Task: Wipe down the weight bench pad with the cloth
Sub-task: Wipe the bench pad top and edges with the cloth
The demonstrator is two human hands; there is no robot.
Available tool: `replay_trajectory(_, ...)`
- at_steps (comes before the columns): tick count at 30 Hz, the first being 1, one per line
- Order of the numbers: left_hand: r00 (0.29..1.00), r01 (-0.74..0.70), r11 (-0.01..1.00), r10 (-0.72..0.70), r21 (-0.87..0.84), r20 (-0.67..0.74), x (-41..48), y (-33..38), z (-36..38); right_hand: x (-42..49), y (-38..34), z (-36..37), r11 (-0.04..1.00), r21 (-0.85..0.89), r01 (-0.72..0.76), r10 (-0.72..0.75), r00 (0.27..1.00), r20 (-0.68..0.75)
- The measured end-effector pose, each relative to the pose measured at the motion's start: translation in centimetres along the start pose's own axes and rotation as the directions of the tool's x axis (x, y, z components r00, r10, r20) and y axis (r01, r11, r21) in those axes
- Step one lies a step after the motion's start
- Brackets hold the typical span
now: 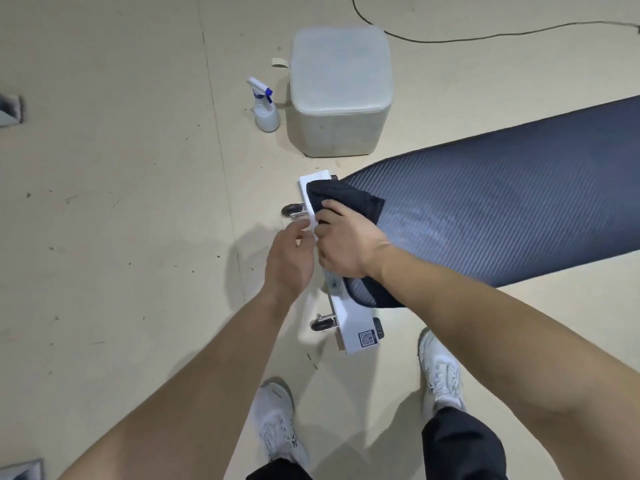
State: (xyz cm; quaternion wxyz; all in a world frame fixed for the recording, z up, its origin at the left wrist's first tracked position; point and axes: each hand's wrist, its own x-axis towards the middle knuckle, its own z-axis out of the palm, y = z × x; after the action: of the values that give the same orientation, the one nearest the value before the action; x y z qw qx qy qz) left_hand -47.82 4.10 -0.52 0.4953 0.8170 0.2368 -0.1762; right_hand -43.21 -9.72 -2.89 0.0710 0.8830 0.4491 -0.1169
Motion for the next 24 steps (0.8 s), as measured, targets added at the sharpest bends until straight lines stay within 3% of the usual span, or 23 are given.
replay_trajectory(5,0.966,0.162,0.986,-0.151,-0.037,0.212,-1.3,1.3,1.7,-4.6,-4.4,1.4,0.997,0.052,-0.050,0.050,0.999,-0.002)
replay_trajectory(8,0.953,0.202,0.976,-0.215,0.078,0.213,-2.7,1.4,3.5,-6.8,-6.3,2.5,0.998,0.041,-0.040,0.045,0.991,-0.124)
replay_trajectory(10,0.932,0.273,0.960,-0.281,0.063,0.229,-3.7,1.2,4.2,-7.9,-7.3,3.5,1.000,0.024,-0.009,0.013,0.988,-0.155)
replay_trajectory(16,0.876,0.368,0.921,-0.389,0.126,0.286,-6.6,0.4,5.9,-13.1,-7.4,5.5,0.997,-0.021,0.071,-0.074,0.987,-0.140)
replay_trajectory(19,0.913,0.282,0.929,-0.337,0.241,0.230,-7.6,0.4,6.6,-15.9,-7.0,5.5,0.991,0.131,0.036,-0.004,0.972,-0.234)
replay_trajectory(21,0.963,0.132,0.892,-0.218,0.432,0.156,-8.1,0.8,6.5,-16.7,-6.8,5.0,0.963,0.263,-0.049,0.146,0.920,-0.364)
replay_trajectory(24,0.998,-0.055,0.669,0.010,0.741,0.065,-7.8,2.3,6.9,-16.3,-6.1,3.6,0.917,0.332,-0.223,0.352,0.844,-0.405)
